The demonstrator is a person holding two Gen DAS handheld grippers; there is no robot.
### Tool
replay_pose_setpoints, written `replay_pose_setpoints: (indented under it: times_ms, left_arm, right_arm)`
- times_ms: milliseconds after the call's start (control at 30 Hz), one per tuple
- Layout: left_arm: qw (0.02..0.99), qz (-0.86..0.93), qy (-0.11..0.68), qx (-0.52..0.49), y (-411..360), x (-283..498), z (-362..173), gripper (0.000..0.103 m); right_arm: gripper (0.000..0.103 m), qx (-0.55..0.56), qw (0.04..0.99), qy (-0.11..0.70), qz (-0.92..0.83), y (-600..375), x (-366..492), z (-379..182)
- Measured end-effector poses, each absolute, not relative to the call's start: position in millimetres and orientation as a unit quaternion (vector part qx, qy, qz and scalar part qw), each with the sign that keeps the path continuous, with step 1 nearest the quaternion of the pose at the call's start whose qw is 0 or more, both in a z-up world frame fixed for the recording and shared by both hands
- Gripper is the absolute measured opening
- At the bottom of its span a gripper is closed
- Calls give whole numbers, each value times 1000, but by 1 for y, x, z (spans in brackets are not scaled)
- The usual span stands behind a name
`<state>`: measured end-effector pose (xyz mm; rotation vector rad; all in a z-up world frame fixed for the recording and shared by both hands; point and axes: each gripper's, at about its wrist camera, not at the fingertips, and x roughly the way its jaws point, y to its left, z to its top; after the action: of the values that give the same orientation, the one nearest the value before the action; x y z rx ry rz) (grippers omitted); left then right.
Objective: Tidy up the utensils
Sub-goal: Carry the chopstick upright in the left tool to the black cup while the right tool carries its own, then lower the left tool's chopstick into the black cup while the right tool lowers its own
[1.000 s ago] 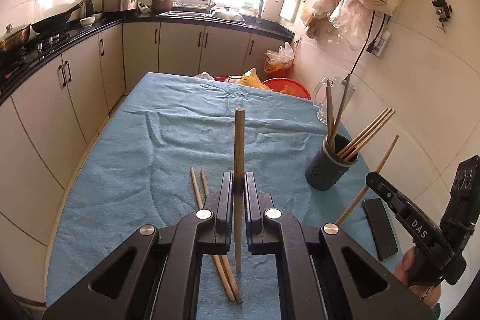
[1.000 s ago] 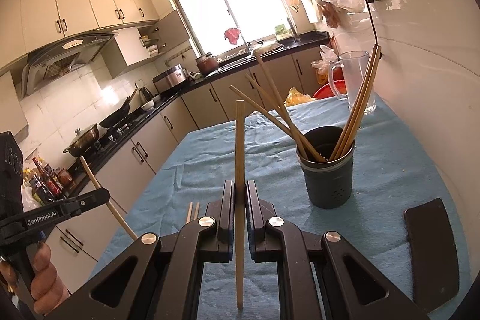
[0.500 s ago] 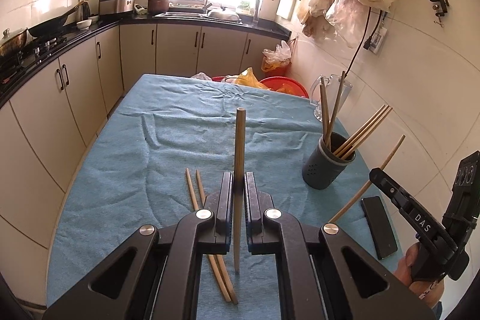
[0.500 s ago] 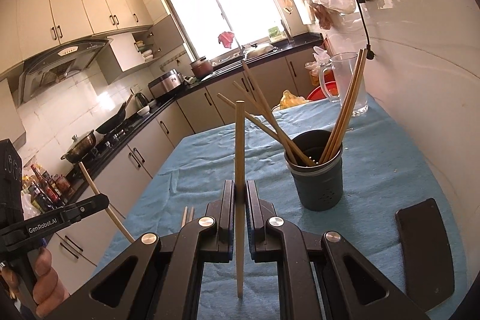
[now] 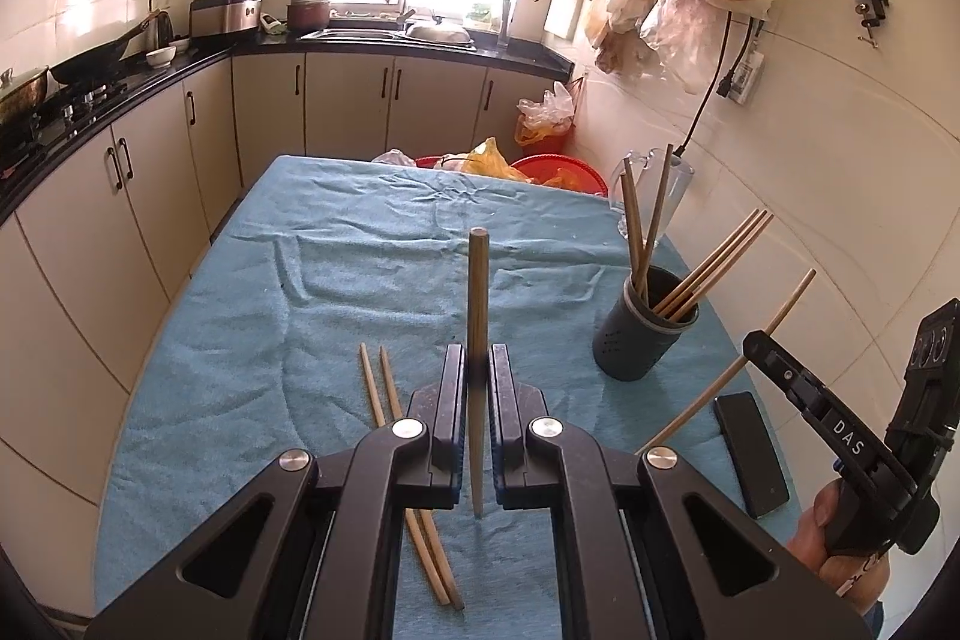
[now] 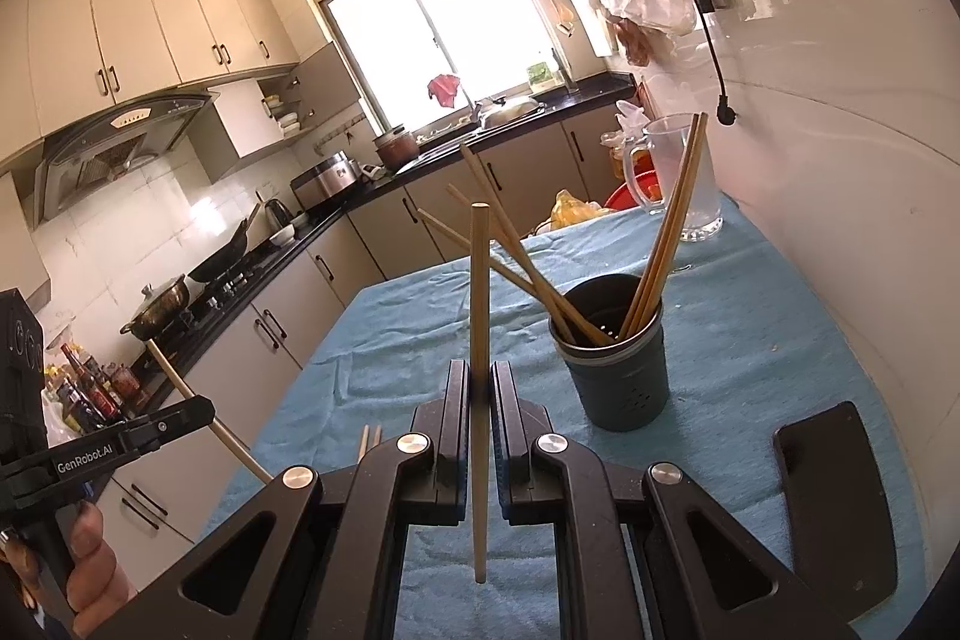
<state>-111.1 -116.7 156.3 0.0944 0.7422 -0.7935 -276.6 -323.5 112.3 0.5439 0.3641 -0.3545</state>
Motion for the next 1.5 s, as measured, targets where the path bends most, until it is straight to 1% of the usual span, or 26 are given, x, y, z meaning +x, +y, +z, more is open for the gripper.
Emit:
replay_pose_setpoints:
  times_ms: [767, 1100, 1500]
  left_arm:
    - [842, -401, 354, 64, -154, -123, 170, 6]
    - [834, -427, 341, 72, -187, -132, 194, 6]
    - [828, -452, 323, 72, -233, -133, 229, 6]
  right_arm:
    - [7, 300, 919, 150, -207, -358, -315, 114]
    - [7, 317, 911, 127, -230, -386, -340, 123]
    - [7, 328, 909, 93, -240, -416, -351, 150]
